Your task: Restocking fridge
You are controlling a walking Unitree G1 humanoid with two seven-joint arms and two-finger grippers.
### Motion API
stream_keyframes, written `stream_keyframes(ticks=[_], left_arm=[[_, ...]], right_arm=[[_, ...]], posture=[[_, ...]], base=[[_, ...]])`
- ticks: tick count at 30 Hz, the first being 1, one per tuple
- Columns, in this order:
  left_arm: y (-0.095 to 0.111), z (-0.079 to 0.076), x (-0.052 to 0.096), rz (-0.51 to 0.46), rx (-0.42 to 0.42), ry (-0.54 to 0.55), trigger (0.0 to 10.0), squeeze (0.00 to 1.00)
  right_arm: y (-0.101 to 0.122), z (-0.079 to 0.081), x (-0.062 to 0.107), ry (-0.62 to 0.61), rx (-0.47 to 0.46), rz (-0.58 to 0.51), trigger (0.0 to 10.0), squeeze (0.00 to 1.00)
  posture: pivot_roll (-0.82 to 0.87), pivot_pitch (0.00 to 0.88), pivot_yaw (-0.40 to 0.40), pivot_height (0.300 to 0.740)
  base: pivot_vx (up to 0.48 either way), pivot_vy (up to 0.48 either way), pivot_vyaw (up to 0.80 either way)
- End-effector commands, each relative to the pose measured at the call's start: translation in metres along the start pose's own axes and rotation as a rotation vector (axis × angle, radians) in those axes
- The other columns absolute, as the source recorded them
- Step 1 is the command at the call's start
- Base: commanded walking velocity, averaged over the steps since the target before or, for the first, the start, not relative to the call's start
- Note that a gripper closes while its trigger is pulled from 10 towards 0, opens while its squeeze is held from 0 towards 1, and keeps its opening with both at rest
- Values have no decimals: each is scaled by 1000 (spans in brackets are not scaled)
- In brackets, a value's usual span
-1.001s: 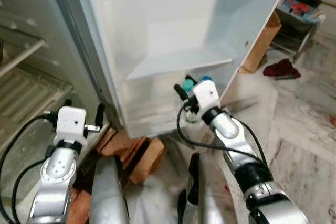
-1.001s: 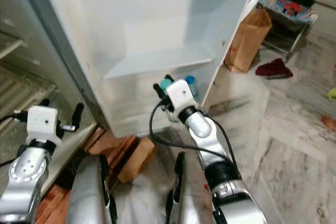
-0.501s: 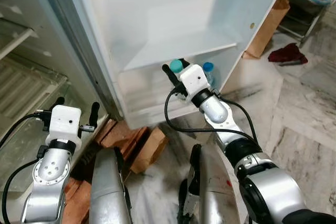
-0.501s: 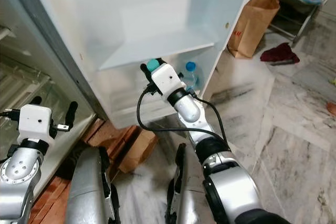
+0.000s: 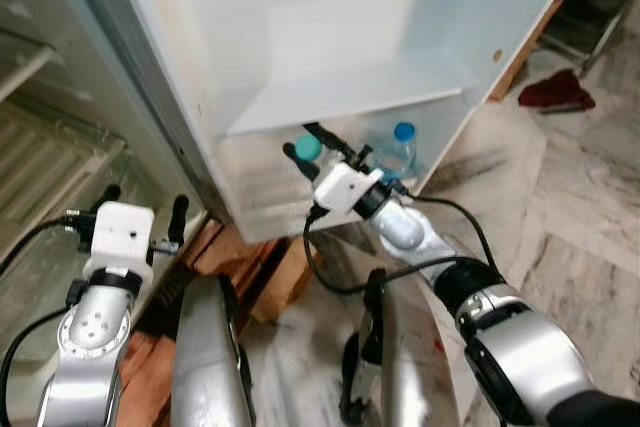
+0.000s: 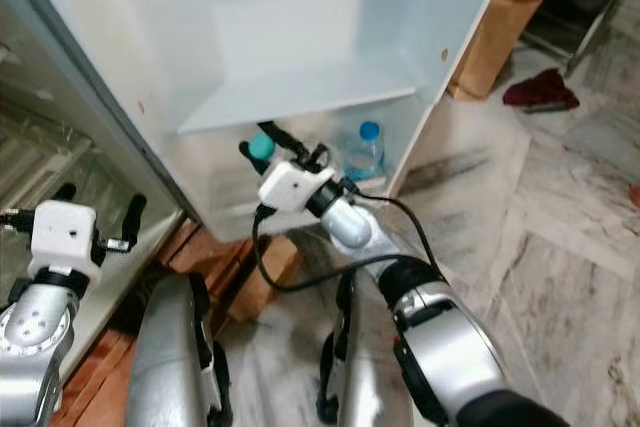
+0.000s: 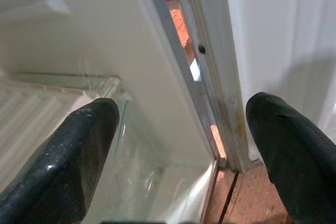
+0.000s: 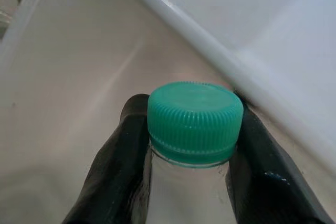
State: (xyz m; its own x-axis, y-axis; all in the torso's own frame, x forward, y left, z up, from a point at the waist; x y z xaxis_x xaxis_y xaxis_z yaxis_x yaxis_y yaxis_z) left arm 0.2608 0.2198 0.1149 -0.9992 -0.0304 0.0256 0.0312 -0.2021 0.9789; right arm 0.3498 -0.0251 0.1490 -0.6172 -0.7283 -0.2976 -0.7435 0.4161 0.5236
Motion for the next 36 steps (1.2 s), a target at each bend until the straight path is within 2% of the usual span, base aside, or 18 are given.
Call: stream_keyframes(ticks=[1,2,4,6,10,14,17,24,28,32,33,34,35,36], left_arm=[[0,2,4,15,-23,-5,10000,0],[0,2,4,15,-23,-5,10000,0],[0,3,6,22,-25,-10,10000,0],[-1,2,7,26,-27,-15,10000,0],[-2,1,6,29,-28,-24,10000,0],[-2,-1,4,30,-28,-32,10000,0],[-2,-2,3,30,-27,-35,10000,0],[0,-4,-2,24,-26,-41,10000,0],[1,-5,-3,17,-26,-43,10000,0],[1,-5,-3,17,-25,-42,10000,0],[1,-5,-4,16,-24,-42,10000,0],[1,-5,-4,16,-24,-42,10000,0],[1,-5,-4,16,-24,-44,10000,0],[2,-5,-5,15,-24,-47,10000,0]], right_arm=[[-4,2,1,6,19,25,10000,0],[-4,2,1,6,19,25,10000,0],[-25,-1,8,-56,-85,171,10000,0],[-39,-2,17,-98,-150,267,10000,0],[-60,-5,34,-169,-232,407,10000,0],[-75,-11,47,-238,-273,504,10000,0],[-81,-17,52,-279,-288,544,10000,0],[-84,-21,50,-283,-312,565,10000,0],[-93,-24,60,-338,-318,638,10000,0],[-95,-25,65,-368,-334,648,10000,0],[-96,-26,67,-379,-340,658,10000,55],[-96,-26,67,-379,-340,658,10000,55],[-98,-27,71,-396,-350,669,10000,1000],[-100,-28,73,-407,-353,681,10000,1000]], posture=[[218,288,-27,542],[218,288,-27,542],[219,294,-22,542],[218,294,-21,542],[215,293,-18,542],[215,289,-17,542],[210,282,-18,542],[207,272,-20,542],[210,267,-21,542],[208,264,-18,542],[206,264,-16,542],[206,264,-16,542],[203,265,-13,542],[202,263,-13,542]], base=[[0,0,0],[0,0,0],[0,0,0],[0,0,0],[0,0,0],[0,0,0],[0,0,0],[0,0,0],[0,0,0],[0,0,0],[0,0,0],[0,0,0],[0,0,0],[0,0,0]])
Point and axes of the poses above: a point about 5 cm out from each wrist's last joint towards the gripper, its own x axis pointing back from the gripper into the wrist, its own y axis along the axis of the wrist's last joint, z = x × y, the point moved 3 cm from there along -x, pointing out of the wrist towards the gripper, and after that the axes turned 8 degrees about x, right-handed, at the moved point
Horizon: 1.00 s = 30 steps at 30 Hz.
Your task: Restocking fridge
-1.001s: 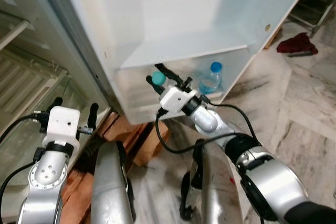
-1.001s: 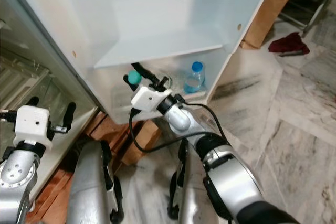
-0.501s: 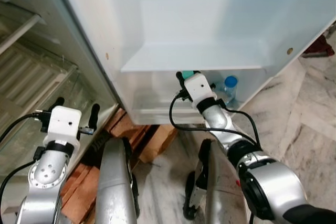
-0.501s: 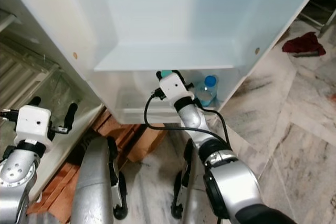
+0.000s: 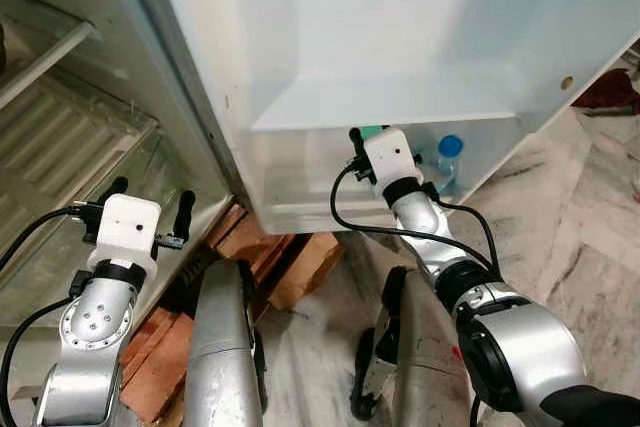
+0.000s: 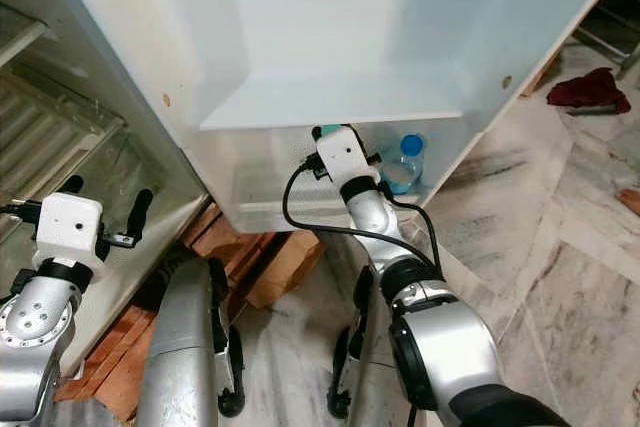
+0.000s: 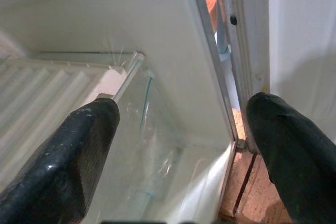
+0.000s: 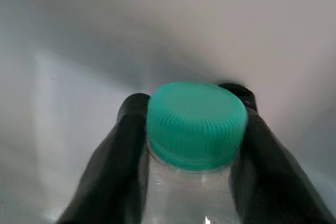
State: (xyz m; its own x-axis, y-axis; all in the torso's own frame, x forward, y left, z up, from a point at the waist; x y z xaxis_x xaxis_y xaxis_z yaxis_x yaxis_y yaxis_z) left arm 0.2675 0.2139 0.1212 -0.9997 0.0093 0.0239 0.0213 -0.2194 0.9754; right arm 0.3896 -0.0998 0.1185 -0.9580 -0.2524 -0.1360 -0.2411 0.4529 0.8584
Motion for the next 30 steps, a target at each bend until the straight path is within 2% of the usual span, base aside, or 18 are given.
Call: stream_keyframes(ticks=[1,10,15,26,30], left_arm=[[-6,-1,1,25,-6,-9,10000,0],[-4,-4,-4,18,1,-15,10000,0],[-4,-5,-6,13,4,-16,10000,0],[-5,-4,-14,6,8,-12,10000,0],[-7,-4,-18,2,13,-6,10000,0]], right_arm=[[-33,-19,15,-97,-34,143,10000,1000],[-35,-42,13,-184,18,169,10000,1000],[-35,-46,13,-200,19,169,10000,1000],[-9,-45,3,-154,-80,28,10000,1000],[6,-39,0,-83,-162,-71,10000,1000]], posture=[[202,263,-13,542],[191,251,-13,542],[190,240,-12,542],[169,201,-19,542],[159,176,-33,542]], base=[[0,0,0],[0,0,0],[0,0,0],[0,0,0],[0,0,0]])
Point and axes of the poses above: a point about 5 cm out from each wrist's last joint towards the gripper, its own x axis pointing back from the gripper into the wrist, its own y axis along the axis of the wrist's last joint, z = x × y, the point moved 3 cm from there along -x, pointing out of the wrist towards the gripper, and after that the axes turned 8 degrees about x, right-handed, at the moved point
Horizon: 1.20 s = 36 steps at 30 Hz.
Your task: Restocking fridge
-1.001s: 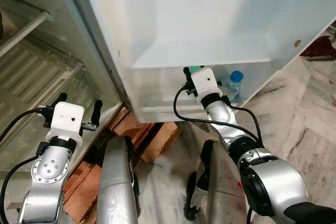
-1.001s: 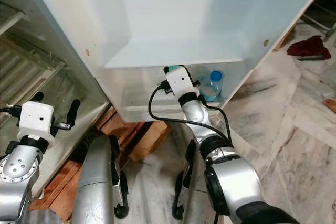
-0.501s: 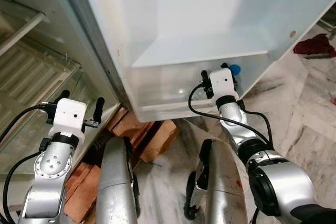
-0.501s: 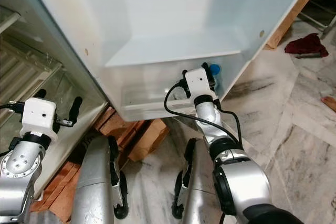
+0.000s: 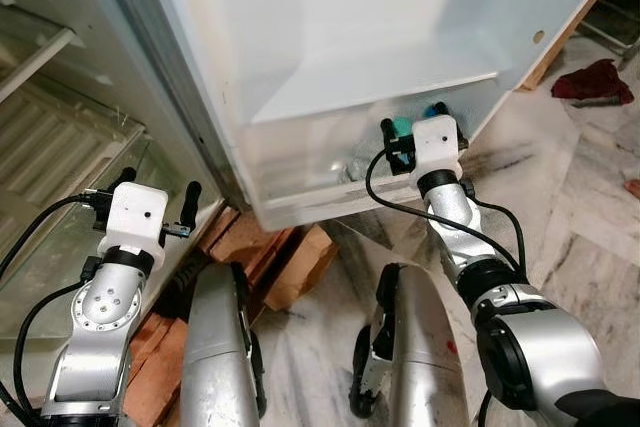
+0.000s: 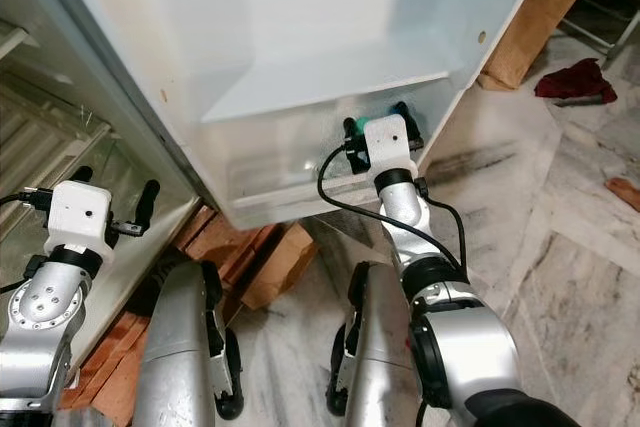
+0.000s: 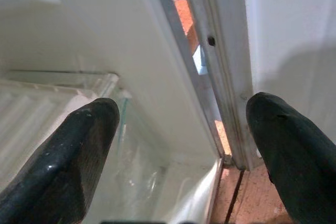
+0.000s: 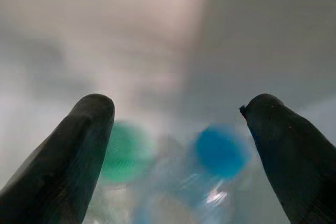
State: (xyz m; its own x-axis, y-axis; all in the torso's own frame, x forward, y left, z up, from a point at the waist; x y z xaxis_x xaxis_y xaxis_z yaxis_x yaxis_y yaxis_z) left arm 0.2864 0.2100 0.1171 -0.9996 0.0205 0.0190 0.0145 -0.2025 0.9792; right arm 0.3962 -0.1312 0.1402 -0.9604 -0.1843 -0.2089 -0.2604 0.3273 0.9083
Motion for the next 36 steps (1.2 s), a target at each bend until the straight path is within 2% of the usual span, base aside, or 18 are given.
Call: stream_keyframes(ticks=[1,9,13,16,17,18,20,25,26,28,29,30,36], left_arm=[[-4,0,1,7,-4,5,10000,0],[-6,-1,-3,-3,8,21,10000,0],[-7,-1,-6,-9,15,26,10000,0],[-9,-2,-6,-9,24,25,10000,0],[-12,-3,-4,-4,72,20,10000,0],[-12,-3,-4,-4,72,20,10000,0],[-19,-4,0,22,95,34,10000,0],[-25,-10,5,32,124,28,10000,0],[-26,-11,5,35,129,28,10000,0],[-27,-12,5,37,133,29,10000,0],[-28,-15,5,38,144,29,10000,0],[-29,-17,3,42,162,18,10000,0],[-31,-23,-1,45,167,-3,10000,0]], right_arm=[[4,1,1,24,-39,-39,10000,1000],[22,8,-2,100,-75,-132,10000,1000],[21,16,7,174,-95,-157,10000,1000],[15,18,17,182,-123,-147,10000,1000],[11,19,26,169,-138,-143,10000,1000],[11,19,26,169,-138,-143,10000,1000],[-3,18,53,79,-211,-87,10000,1000],[-13,19,78,-7,-256,-23,10000,1000],[-18,19,81,-41,-235,31,10000,871],[-21,19,84,-66,-216,70,10000,871],[-22,20,89,-81,-249,105,10000,43],[-14,22,92,-54,-264,85,10000,0],[-5,18,90,-33,-268,65,10000,0]], posture=[[159,176,-33,542],[139,143,-48,542],[118,115,-58,542],[107,90,-67,542],[102,74,-76,542],[102,74,-76,542],[96,30,-93,542],[87,0,-94,542],[83,0,-89,542],[83,0,-89,542],[63,0,-82,542],[57,0,-81,542],[44,0,-80,567]], base=[[0,0,0],[0,0,0],[0,0,0],[0,0,0],[0,0,0],[0,0,0],[0,0,0],[0,0,0],[0,0,0],[0,0,0],[0,0,0],[0,0,0],[0,0,0]])
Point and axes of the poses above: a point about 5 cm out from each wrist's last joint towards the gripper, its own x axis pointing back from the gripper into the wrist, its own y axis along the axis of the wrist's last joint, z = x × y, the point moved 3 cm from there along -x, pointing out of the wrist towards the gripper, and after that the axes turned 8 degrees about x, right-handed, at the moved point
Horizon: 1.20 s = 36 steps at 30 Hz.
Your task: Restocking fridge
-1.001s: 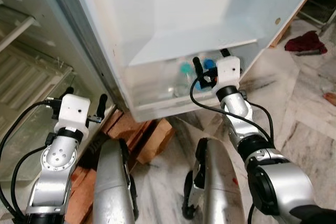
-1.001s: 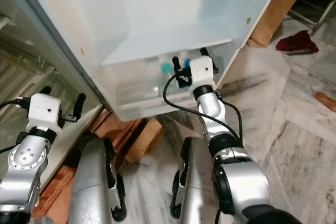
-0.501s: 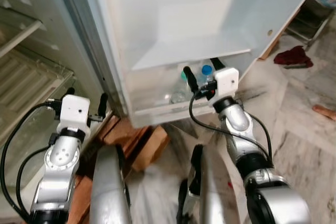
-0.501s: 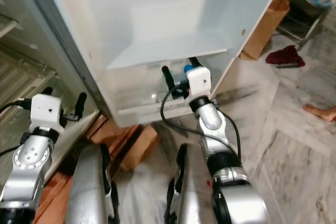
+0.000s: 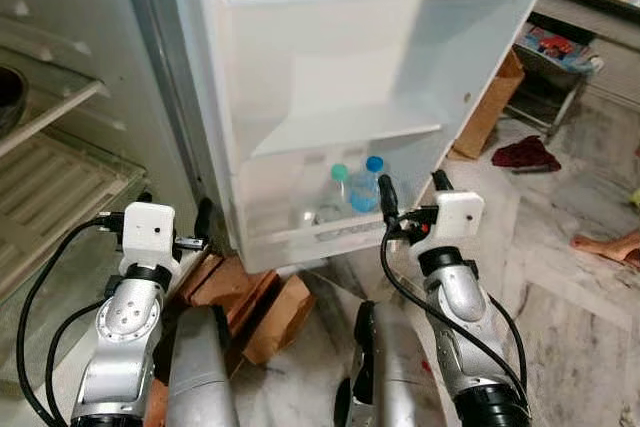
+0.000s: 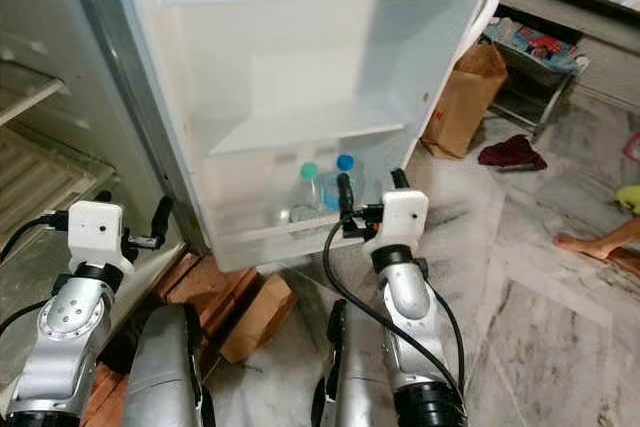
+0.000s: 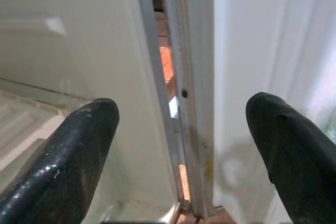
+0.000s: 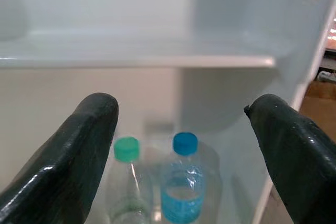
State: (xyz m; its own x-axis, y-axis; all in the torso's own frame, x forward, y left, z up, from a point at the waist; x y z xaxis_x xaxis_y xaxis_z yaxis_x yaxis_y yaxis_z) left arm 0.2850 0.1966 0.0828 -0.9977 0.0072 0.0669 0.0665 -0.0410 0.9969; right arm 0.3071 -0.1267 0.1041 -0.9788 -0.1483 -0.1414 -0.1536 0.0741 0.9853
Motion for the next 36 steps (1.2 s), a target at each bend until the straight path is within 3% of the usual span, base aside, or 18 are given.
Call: stream_keyframes(ticks=[1,6,12,23,25,29,36], left_arm=[[-1,-3,-1,-2,2,-12,10000,0],[-1,-6,-2,-10,-4,-17,10000,0],[1,-9,-4,-27,-11,-23,10000,0],[5,5,20,-52,-57,46,10000,0],[-1,9,33,-31,-62,70,10000,0],[-6,9,39,-12,-67,68,10000,0],[-4,12,32,-15,-84,85,10000,0]], right_arm=[[6,-8,-3,-14,10,-10,10000,0],[12,-20,-8,-50,2,0,10000,0],[17,-18,-12,-44,9,-9,10000,0],[5,-27,19,-64,21,57,10000,0],[-1,-28,35,-73,26,95,10000,0],[-4,-24,43,-46,35,114,10000,0],[-4,-23,42,-28,36,129,10000,0]], posture=[[42,0,-81,572],[43,0,-77,607],[53,0,-80,647],[55,0,-71,717],[47,0,-71,737],[45,0,-75,740],[41,0,-84,740]], base=[[0,0,0],[0,0,0],[0,0,0],[0,0,0],[0,0,0],[0,0,0],[0,0,0]])
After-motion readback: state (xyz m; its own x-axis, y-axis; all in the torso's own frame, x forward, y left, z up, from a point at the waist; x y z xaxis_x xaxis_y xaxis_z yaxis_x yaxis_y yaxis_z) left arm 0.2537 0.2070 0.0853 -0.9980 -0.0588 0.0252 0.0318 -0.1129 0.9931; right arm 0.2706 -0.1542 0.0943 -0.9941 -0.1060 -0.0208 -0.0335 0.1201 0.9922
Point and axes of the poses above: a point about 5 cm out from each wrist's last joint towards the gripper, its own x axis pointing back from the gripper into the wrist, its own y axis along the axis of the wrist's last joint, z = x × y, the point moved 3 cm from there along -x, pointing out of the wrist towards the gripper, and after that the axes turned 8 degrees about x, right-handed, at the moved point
